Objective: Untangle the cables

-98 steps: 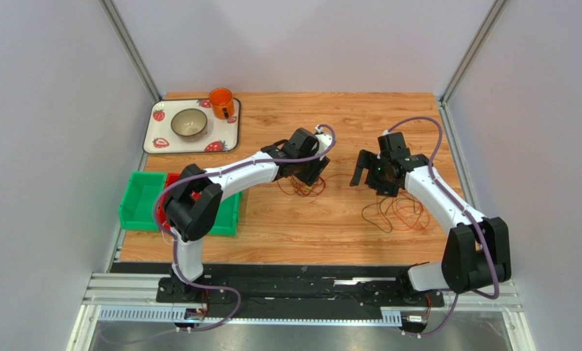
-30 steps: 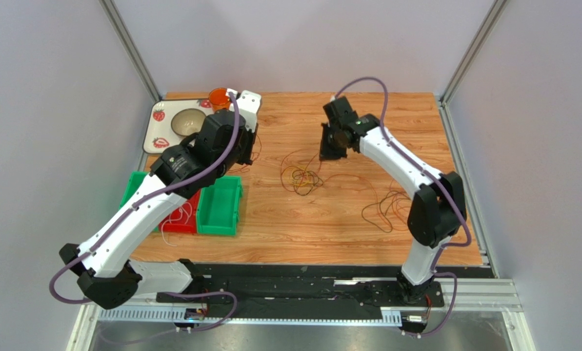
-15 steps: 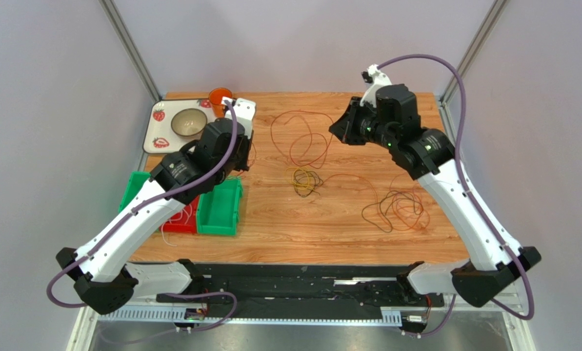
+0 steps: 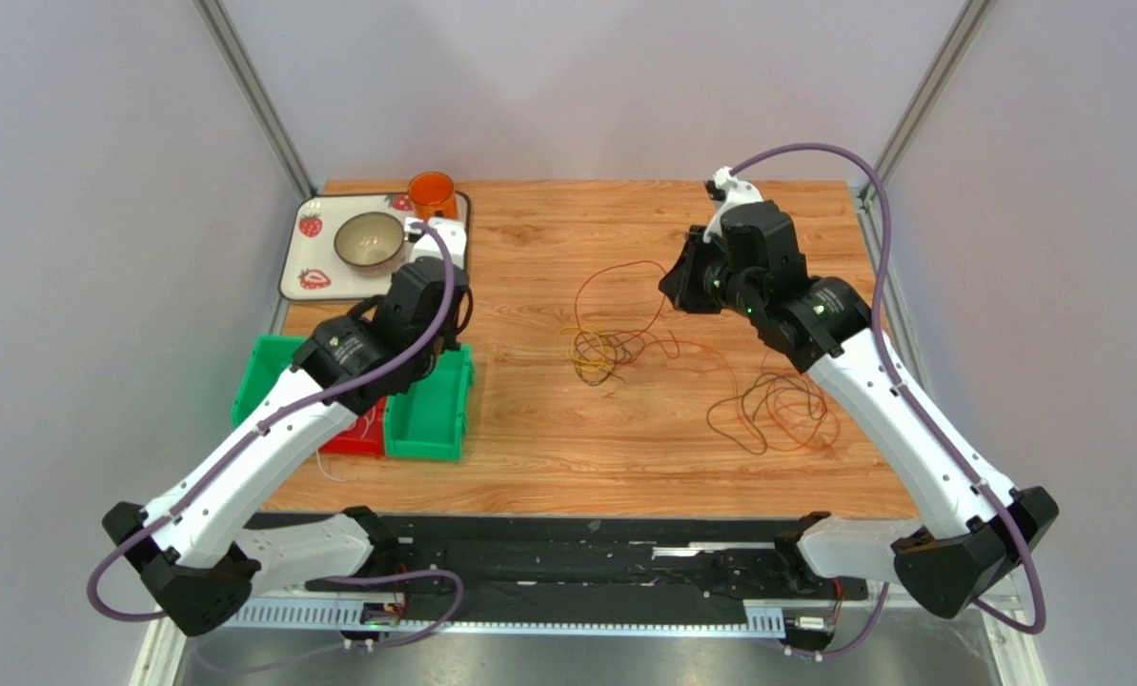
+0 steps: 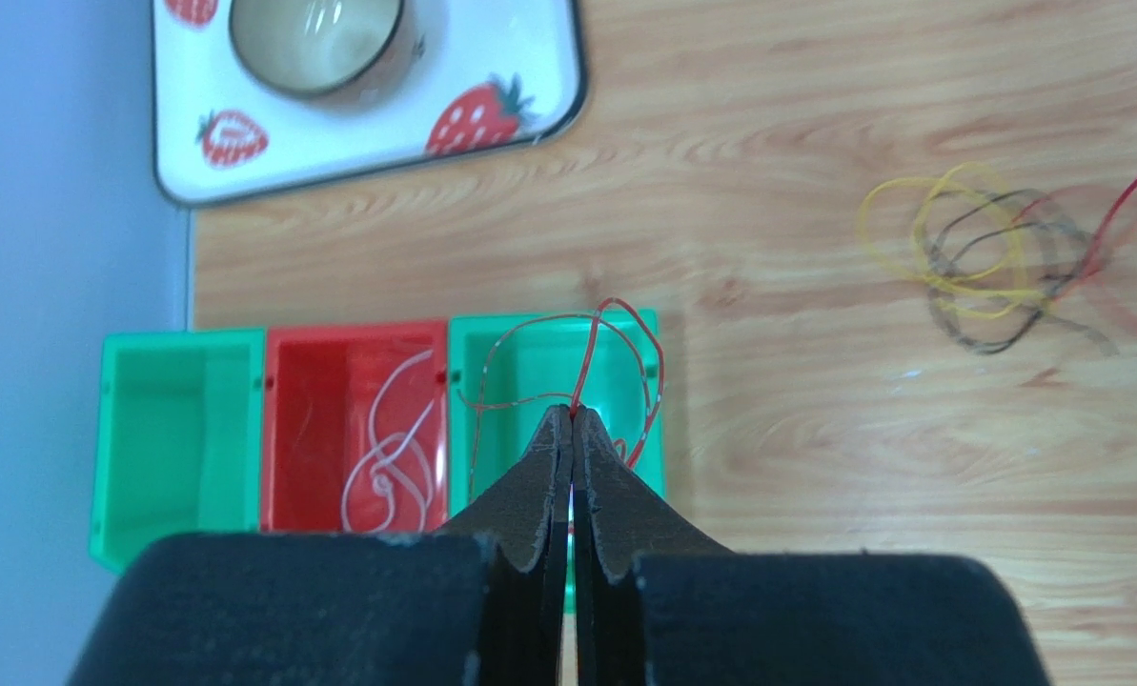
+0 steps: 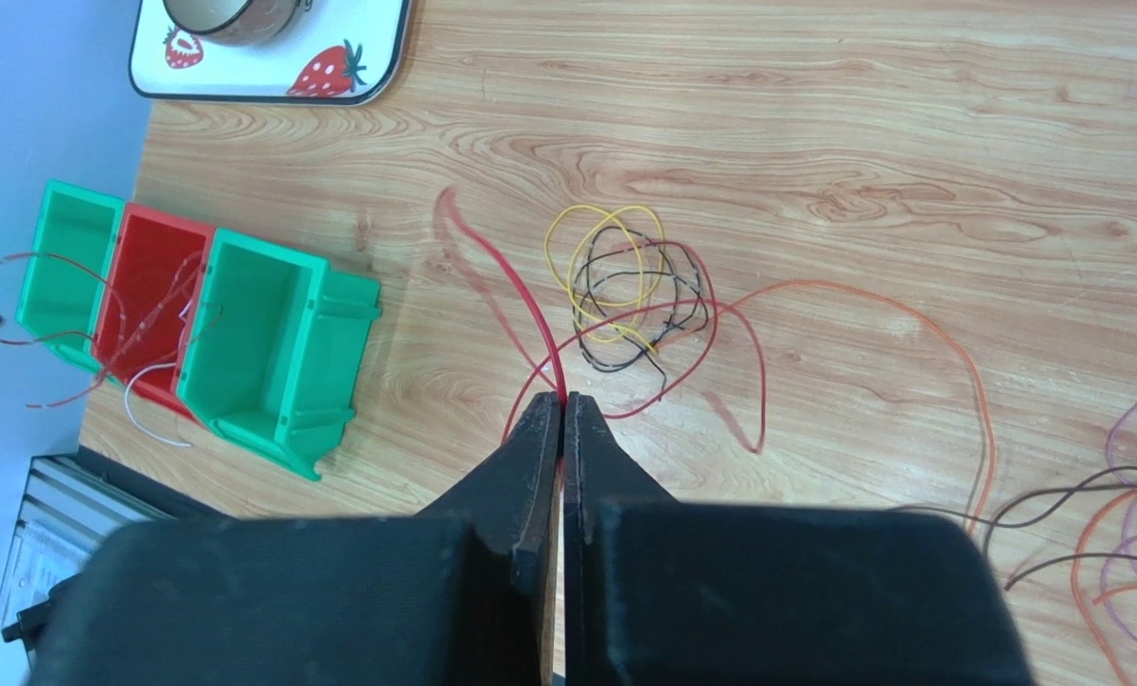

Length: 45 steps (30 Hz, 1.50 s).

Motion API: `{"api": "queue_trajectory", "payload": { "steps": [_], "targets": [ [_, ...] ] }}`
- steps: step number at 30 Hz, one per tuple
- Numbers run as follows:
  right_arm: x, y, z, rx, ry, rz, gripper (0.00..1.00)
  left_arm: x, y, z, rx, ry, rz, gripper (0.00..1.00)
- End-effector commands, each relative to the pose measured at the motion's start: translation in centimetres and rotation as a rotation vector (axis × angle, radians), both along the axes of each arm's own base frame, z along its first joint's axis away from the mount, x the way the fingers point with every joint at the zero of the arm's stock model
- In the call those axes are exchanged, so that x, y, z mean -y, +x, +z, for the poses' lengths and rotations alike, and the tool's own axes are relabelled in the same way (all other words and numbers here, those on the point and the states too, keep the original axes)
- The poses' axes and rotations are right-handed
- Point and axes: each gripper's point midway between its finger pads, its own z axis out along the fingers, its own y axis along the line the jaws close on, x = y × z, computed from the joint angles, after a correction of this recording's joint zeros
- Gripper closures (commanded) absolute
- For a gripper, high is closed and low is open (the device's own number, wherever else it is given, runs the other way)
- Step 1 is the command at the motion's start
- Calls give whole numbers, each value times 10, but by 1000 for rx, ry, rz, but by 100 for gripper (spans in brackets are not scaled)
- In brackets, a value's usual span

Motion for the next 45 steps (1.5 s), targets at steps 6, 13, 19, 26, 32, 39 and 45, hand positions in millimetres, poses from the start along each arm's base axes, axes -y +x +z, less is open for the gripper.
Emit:
{"api": "queue_trajectory", "payload": {
  "steps": [6, 13, 19, 26, 32, 39, 45],
  "targets": [
    [10, -1, 17, 59, 18, -39, 100, -43, -12, -39, -21, -23, 184, 100],
    [16, -9, 27, 92, 37, -50, 100, -41, -13, -68, -36, -160, 278, 100],
    [19, -12, 26, 99, 47, -64, 100, -44, -9, -103, -40, -262, 376, 100],
    [20, -14, 24, 96, 39, -59, 100, -32, -1, -127, -40, -347, 343, 100],
    [23, -15, 23, 101, 33, -63, 100, -16, 0, -159, -126, -352, 285, 100],
    [21, -17, 20, 92, 36, -48, 100, -23, 3, -163, -128, -305, 314, 42],
    [24, -16, 12, 80, 10, -59, 100, -24, -2, -116, -52, -327, 230, 4]
  ]
}}
